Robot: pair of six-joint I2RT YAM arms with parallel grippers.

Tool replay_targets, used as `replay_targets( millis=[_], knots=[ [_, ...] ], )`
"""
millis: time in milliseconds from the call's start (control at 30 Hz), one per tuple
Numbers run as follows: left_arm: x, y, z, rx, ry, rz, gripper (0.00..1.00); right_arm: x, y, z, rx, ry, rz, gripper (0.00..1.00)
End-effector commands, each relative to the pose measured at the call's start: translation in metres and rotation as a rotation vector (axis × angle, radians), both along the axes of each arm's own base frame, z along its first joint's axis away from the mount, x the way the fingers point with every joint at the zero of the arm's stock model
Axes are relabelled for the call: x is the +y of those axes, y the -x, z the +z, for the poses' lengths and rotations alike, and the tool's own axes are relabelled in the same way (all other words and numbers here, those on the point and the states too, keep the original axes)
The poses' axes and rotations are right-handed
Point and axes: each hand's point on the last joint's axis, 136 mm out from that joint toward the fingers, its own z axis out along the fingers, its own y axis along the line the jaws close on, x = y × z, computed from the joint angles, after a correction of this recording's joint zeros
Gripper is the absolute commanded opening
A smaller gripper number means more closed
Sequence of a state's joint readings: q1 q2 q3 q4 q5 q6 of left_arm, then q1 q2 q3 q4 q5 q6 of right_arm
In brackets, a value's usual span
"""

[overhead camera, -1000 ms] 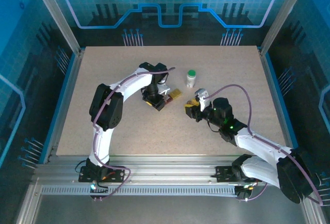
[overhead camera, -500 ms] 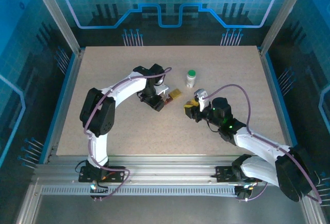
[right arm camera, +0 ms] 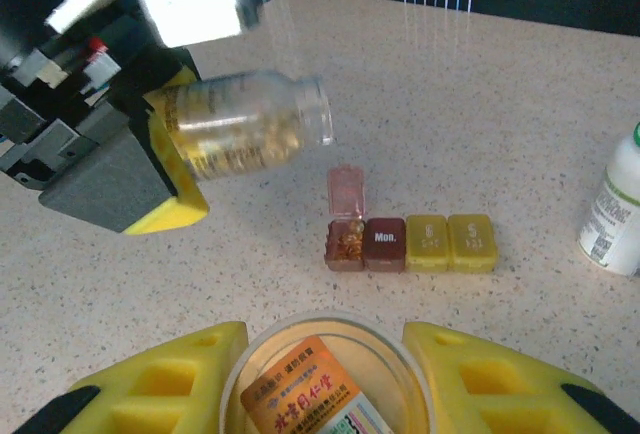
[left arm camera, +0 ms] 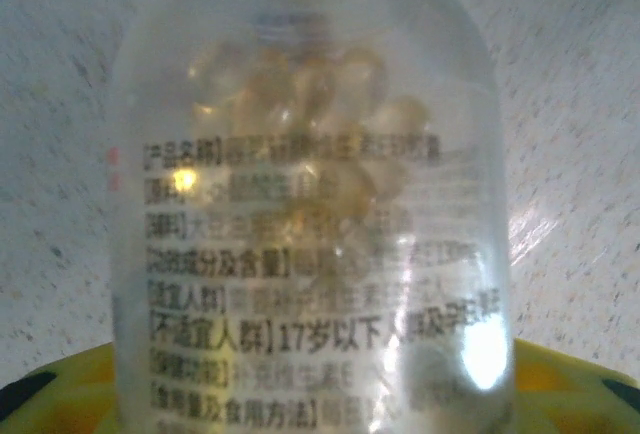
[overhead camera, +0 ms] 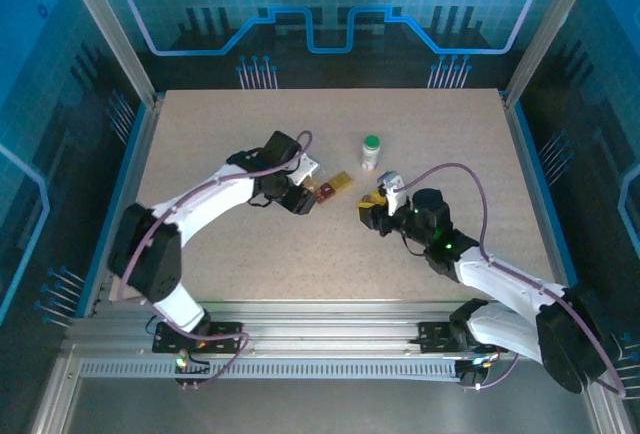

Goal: Sort the pills into containers

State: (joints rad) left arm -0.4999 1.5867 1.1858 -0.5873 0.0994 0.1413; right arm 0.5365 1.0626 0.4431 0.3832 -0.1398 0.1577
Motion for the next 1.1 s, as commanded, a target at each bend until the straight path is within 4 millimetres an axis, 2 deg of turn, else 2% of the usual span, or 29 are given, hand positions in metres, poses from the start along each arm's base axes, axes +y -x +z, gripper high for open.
replay_targets(
  millis=[0,100,167,267,367,500,633,800,1067],
  knots=[
    [-0.013,-0.016,0.06,-0.255,0.206,0.023,0.0,0.01,-0.001,0.059,-0.094,-0.077,0.04,0.0],
    [-0.016,-0.009,0.095,-0.442,0.332,-0.005,0.0,0.014,0.003,0.088,-0.122,-0.102,0.067,0.0],
    [-0.019,0.0,0.125,-0.613,0.414,-0.048,0.0,0.015,0.009,0.111,-0.144,-0.125,0.084,0.0],
    [-0.025,0.025,0.165,-0.867,0.517,-0.148,0.0,0.017,0.019,0.143,-0.18,-0.165,0.13,0.0],
    [-0.039,0.058,0.191,-1.123,0.611,-0.291,0.0,0.026,0.042,0.175,-0.244,-0.211,0.254,0.0],
    [-0.059,0.085,0.198,-1.293,0.7,-0.441,0.0,0.034,0.076,0.208,-0.402,-0.261,0.437,0.0],
    [-0.078,0.102,0.193,-1.321,0.777,-0.558,0.0,0.038,0.097,0.225,-0.507,-0.264,0.549,0.0],
    [-0.086,0.108,0.192,-1.276,0.856,-0.596,0.0,0.041,0.112,0.232,-0.586,-0.25,0.627,0.0],
    [-0.096,0.112,0.183,-1.116,0.87,-0.651,0.0,0.054,0.121,0.223,-0.56,-0.198,0.734,0.0]
  ],
)
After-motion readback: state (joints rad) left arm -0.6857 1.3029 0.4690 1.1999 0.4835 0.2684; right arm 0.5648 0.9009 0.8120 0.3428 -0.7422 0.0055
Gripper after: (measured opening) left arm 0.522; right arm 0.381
